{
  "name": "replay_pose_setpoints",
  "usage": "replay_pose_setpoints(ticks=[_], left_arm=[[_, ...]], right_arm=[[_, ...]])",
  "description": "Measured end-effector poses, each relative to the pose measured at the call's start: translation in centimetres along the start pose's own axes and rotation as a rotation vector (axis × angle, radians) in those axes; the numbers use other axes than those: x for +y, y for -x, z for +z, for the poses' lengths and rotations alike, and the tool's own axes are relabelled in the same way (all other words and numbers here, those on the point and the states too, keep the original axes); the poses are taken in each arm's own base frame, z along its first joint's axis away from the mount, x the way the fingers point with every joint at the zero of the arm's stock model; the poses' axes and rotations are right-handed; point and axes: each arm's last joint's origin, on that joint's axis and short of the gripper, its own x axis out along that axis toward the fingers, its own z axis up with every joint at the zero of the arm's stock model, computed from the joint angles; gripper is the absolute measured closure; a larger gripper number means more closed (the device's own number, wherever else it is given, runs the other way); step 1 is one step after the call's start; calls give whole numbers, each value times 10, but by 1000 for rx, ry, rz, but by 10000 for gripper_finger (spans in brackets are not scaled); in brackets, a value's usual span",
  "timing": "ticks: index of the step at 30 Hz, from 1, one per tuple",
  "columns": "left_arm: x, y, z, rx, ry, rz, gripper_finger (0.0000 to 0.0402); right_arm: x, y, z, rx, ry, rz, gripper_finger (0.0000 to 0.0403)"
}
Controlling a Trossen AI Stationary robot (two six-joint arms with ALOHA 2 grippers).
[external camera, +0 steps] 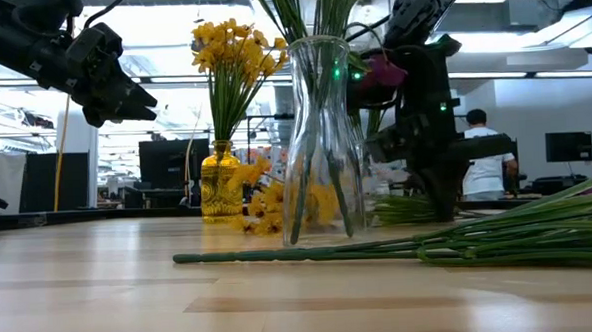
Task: Sort flowers into vase by color
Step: Put the white flowers into the top transparent vase
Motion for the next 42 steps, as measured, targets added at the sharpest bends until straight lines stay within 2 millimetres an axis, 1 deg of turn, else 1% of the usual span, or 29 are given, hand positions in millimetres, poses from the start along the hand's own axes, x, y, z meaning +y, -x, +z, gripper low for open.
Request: replay_pose_setpoints(ticks=[4,13,19,27,35,39,42], left_arm=[[0,0,0,0,0,0,191],[0,0,0,0,0,0,191],[0,0,0,0,0,0,191],[0,0,0,0,0,0,191],[0,0,0,-1,0,0,191],[0,0,0,-1,0,0,191],[0,0,0,-1,1,0,191]], right_arm=[[6,1,-4,55,-35,16,377],[30,9,-12,205,-9,33,376],[42,30,-15,333,-6,-71,376],[53,55,-17,422,-8,-213,375],[65,72,-17,363,-3,-333,375],[70,87,-25,304,-2,-379,374],[73,102,-35,235,-18,-403,374]])
